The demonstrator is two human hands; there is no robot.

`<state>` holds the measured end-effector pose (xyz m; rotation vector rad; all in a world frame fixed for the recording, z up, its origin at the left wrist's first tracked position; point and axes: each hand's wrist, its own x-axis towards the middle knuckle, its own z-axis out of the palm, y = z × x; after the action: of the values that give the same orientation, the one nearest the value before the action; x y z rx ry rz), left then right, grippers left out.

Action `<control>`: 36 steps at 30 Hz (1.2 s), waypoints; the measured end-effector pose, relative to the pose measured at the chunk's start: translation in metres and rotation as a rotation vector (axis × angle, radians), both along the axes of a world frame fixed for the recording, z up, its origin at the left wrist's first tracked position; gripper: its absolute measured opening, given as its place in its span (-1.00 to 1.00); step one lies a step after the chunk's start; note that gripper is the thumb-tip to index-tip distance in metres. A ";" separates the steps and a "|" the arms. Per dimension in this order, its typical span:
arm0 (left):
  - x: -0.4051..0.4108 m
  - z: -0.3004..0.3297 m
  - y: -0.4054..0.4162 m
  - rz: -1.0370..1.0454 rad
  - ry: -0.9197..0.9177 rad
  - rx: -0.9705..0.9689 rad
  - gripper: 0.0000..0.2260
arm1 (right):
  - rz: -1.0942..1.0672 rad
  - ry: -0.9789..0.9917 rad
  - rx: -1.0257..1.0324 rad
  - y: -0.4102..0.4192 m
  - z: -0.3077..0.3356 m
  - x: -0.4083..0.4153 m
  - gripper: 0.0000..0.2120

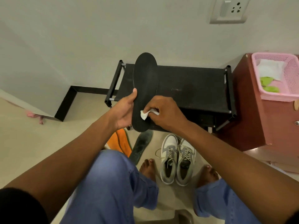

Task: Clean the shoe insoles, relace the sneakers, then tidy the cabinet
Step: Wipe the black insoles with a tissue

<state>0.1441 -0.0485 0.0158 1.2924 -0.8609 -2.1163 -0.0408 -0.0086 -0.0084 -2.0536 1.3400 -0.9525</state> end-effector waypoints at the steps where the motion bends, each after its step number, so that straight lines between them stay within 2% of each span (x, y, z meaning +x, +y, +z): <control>1: 0.014 -0.001 0.000 -0.007 0.007 0.015 -0.45 | 0.012 -0.011 0.005 0.002 -0.002 0.006 -0.84; 4: 0.055 -0.015 0.009 -0.081 0.000 0.053 -0.55 | 0.054 0.010 0.072 0.012 -0.016 0.015 -0.84; 7: 0.100 -0.064 0.025 -0.106 -0.043 0.088 -0.63 | 0.096 0.047 0.172 0.027 -0.041 0.019 -0.84; 10: 0.138 -0.149 0.037 -0.225 -0.314 0.144 -0.40 | 0.110 0.119 0.293 0.040 -0.071 0.029 -0.82; 11: 0.146 -0.179 0.039 -0.300 -0.391 0.177 -0.39 | 0.114 0.134 0.323 0.044 -0.083 0.034 -0.82; 14: 0.135 -0.239 0.049 -0.487 -0.617 0.179 -0.68 | 0.104 0.183 0.414 0.051 -0.119 0.044 -0.82; 16: 0.118 -0.263 0.059 -0.450 -0.670 0.175 -0.63 | 0.092 0.251 0.499 0.053 -0.141 0.045 -0.82; 18: 0.106 -0.290 0.069 -0.382 -0.641 0.187 -0.61 | 0.066 0.295 0.571 0.052 -0.165 0.043 -0.81; 21: 0.081 -0.312 0.081 -0.168 -0.557 0.327 -0.79 | -0.035 0.273 0.660 0.046 -0.200 0.036 -0.83; 24: 0.059 -0.334 0.079 -0.033 -0.485 0.370 -0.83 | -0.115 0.245 0.717 0.039 -0.233 0.029 -0.86; 28: 0.044 -0.369 0.064 -0.011 -0.427 0.342 -0.83 | -0.201 0.245 0.754 0.030 -0.271 0.025 -0.85; 33: 0.027 -0.402 0.048 -0.047 -0.514 0.277 -0.77 | -0.293 0.230 0.746 0.019 -0.305 0.027 -0.81; 34: 0.028 -0.406 0.046 -0.100 -0.576 0.201 -0.77 | -0.307 0.230 0.748 0.017 -0.309 0.028 -0.81; 36: 0.034 -0.409 0.044 -0.230 -0.789 -0.083 -0.80 | -0.320 0.235 0.758 0.015 -0.317 0.030 -0.80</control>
<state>0.1778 -0.0041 -0.3929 2.1056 -1.4446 -1.6725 -0.0104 0.0061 -0.3256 -1.4136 1.8323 -0.2300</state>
